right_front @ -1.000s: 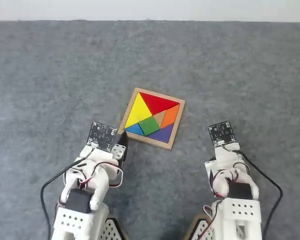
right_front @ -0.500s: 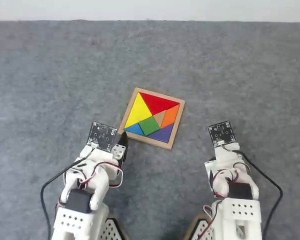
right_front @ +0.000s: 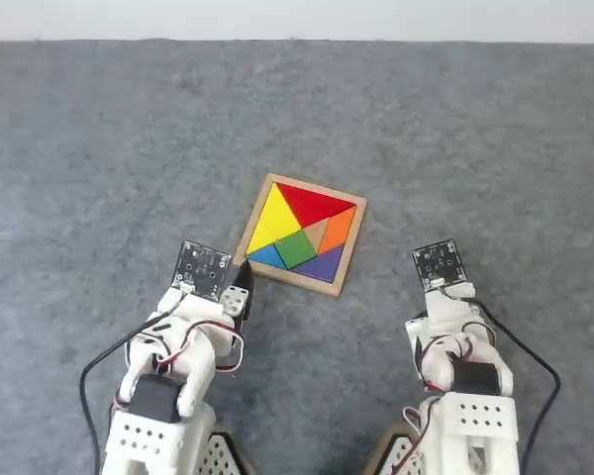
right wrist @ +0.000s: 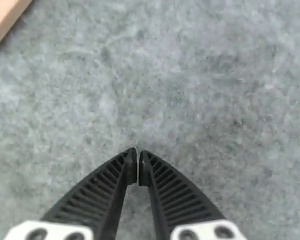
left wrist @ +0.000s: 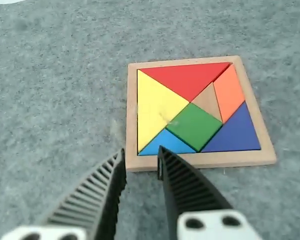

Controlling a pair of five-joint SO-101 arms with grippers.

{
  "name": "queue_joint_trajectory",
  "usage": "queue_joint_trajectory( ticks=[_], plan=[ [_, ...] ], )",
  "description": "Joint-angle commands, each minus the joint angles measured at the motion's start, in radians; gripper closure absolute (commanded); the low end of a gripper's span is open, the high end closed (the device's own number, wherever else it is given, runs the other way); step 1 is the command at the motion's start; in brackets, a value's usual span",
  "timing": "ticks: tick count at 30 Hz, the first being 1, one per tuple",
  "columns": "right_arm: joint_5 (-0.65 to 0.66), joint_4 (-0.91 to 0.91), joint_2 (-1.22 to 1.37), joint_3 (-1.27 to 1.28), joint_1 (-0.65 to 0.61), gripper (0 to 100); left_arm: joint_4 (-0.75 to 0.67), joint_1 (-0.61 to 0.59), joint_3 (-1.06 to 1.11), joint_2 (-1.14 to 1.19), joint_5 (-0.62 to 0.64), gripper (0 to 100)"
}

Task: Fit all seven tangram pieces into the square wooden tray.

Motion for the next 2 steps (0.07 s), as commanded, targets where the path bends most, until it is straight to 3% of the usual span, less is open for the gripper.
queue_joint_trajectory(
  ticks=[1, 2],
  plan=[
    [0.012, 0.001, -0.016, -0.009, -0.004, 97.2, 0.003, 0.002, -0.013, -0.018, 0.008, 90],
    [0.012, 0.001, -0.016, -0.009, -0.004, 97.2, 0.003, 0.002, -0.013, -0.018, 0.008, 90]
  ],
)
